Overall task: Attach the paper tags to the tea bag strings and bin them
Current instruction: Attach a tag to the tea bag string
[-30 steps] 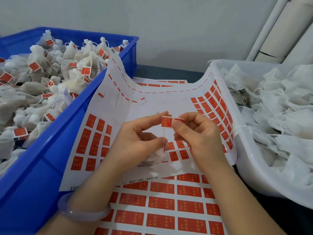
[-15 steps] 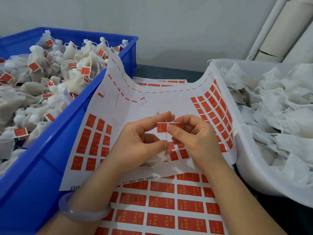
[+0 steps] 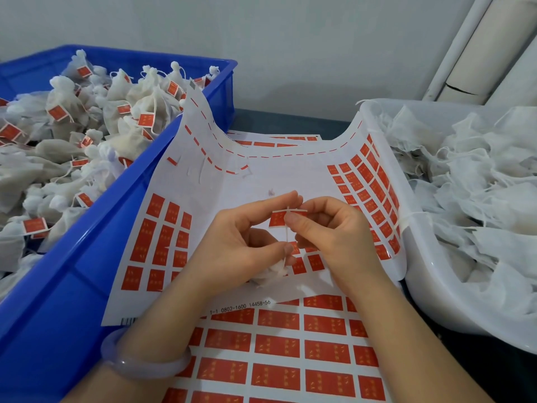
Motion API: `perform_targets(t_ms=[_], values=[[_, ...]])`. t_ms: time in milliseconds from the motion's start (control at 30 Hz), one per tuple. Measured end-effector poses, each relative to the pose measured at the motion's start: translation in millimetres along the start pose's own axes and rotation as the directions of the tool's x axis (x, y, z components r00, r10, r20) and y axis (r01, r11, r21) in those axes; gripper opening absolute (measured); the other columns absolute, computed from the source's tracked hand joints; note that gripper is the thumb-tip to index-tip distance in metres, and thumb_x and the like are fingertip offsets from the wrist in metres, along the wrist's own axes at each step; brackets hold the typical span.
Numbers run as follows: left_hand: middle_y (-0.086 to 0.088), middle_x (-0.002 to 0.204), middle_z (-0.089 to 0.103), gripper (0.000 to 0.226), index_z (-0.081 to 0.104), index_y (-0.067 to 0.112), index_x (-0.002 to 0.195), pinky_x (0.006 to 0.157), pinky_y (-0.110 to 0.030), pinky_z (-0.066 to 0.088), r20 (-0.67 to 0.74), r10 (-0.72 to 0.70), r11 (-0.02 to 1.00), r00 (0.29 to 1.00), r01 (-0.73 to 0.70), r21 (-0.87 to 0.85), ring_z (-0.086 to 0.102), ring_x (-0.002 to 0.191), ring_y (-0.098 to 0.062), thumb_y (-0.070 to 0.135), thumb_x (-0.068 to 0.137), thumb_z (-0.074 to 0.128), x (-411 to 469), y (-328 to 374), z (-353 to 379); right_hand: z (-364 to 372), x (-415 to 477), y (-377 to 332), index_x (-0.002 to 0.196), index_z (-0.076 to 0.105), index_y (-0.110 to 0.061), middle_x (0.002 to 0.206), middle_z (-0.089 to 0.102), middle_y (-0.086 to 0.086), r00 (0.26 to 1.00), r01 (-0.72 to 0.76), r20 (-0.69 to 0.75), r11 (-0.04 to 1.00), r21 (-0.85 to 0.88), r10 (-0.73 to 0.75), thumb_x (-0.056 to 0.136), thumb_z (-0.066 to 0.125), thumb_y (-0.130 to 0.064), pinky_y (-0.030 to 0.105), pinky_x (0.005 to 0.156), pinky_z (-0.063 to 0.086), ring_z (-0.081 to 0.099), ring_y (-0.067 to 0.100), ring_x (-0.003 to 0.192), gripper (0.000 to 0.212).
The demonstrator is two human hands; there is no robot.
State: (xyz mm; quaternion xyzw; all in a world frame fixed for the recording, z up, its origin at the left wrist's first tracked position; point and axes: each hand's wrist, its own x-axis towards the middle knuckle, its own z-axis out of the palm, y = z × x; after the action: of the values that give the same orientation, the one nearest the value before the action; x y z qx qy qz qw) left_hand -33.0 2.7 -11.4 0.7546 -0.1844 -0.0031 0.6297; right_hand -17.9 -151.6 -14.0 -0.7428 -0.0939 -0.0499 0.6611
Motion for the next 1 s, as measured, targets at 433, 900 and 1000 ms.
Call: perform_targets(t_ms=[433, 900, 1000], values=[[0.026, 0.112, 0.064, 0.066, 0.052, 0.044, 0.12, 0.062, -0.028, 0.059, -0.007, 0.022, 1.0, 1.0, -0.022, 0.008, 0.071, 0.07, -0.016, -0.005, 0.078, 0.066, -0.8, -3.1, -0.3, 0.2, 0.1, 1.6, 0.089, 0.063, -0.03, 0.073, 0.071, -0.009, 0.998, -0.059, -0.005, 0.998, 0.038, 0.06, 0.074, 0.073, -0.028, 0.018, 0.057, 0.054, 0.068, 0.01, 0.068, 0.018], [0.015, 0.121, 0.063, 0.064, 0.054, 0.034, 0.125, 0.06, -0.054, 0.055, 0.022, 0.077, 0.997, 0.997, -0.077, -0.007, 0.07, 0.067, -0.028, -0.008, 0.077, 0.064, -0.5, -3.0, -1.1, 0.6, -2.1, 0.1, 0.084, 0.069, -0.024, 0.066, 0.068, -0.01, 0.994, -0.03, 0.103, 0.998, 0.054, 0.024, 0.086, 0.062, -0.019, 0.019, 0.062, 0.054, 0.066, 0.009, 0.067, 0.009], [0.016, 0.121, 0.062, 0.065, 0.054, 0.035, 0.125, 0.062, -0.052, 0.056, 0.018, 0.073, 0.997, 0.997, -0.073, -0.01, 0.07, 0.068, -0.027, -0.007, 0.077, 0.065, -1.2, -1.7, -0.7, 0.7, -2.9, -0.8, 0.084, 0.068, -0.023, 0.064, 0.066, -0.012, 0.994, -0.017, 0.107, 0.999, 0.047, 0.012, 0.087, 0.06, -0.019, 0.016, 0.061, 0.052, 0.065, 0.007, 0.065, 0.009]])
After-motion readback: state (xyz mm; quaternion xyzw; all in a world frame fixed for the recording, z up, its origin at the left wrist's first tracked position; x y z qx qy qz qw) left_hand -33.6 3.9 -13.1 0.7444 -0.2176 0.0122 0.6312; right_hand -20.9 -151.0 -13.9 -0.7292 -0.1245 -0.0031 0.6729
